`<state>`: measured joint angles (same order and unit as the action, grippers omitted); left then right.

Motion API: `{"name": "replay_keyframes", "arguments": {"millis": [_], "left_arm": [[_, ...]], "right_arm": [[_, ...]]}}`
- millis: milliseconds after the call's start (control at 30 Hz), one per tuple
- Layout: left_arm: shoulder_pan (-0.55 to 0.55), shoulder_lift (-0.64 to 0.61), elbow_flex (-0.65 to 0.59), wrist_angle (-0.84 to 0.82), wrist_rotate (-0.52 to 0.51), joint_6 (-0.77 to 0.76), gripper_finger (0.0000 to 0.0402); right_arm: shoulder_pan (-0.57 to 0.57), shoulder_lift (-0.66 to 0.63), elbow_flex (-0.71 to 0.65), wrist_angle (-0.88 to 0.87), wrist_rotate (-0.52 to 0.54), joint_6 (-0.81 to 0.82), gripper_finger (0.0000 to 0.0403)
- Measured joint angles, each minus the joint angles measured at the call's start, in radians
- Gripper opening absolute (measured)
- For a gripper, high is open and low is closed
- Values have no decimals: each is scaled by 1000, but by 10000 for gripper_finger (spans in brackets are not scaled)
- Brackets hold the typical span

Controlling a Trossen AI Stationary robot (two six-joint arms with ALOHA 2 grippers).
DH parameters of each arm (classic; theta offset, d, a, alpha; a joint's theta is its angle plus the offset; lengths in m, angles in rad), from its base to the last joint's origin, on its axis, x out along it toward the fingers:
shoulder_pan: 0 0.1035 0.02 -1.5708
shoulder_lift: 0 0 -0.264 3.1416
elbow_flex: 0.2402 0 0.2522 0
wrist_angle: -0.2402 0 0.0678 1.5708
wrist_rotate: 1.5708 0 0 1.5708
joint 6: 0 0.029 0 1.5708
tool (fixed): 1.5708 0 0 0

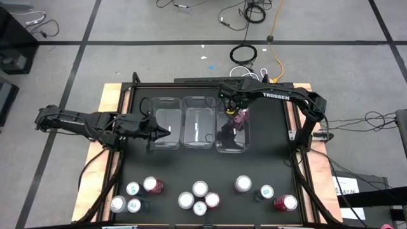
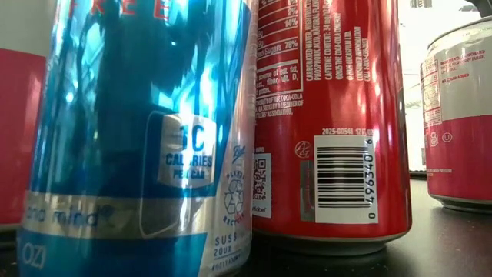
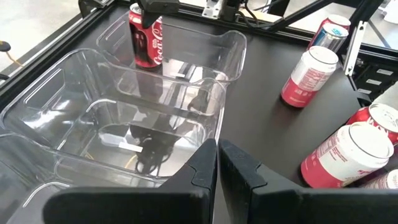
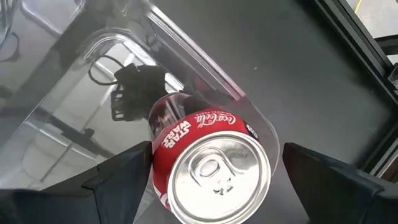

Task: Sort soda cans
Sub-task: Put the red soda can into the right transparent bin, then put the pink soda can into the left transparent bin

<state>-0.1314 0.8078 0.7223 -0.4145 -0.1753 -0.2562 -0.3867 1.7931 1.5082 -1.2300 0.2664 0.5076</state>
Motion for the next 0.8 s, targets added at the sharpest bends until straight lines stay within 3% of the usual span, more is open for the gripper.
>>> {"name": "replay_keyframes", "arguments": {"millis": [267, 567, 700, 800], "left_arm": [[0, 0, 0, 0, 0, 0, 27], [0, 0, 0, 10, 0, 0, 27], [0, 0, 0, 10, 0, 0, 27], [0, 1, 0, 12, 0, 0, 27]], "right_arm": [[0, -18, 3, -2, -8, 0, 352], [10, -154, 94, -11, -45, 41, 352], [58, -241, 97, -10, -77, 133, 352], [130, -290, 97, -10, -17, 198, 352]]}}
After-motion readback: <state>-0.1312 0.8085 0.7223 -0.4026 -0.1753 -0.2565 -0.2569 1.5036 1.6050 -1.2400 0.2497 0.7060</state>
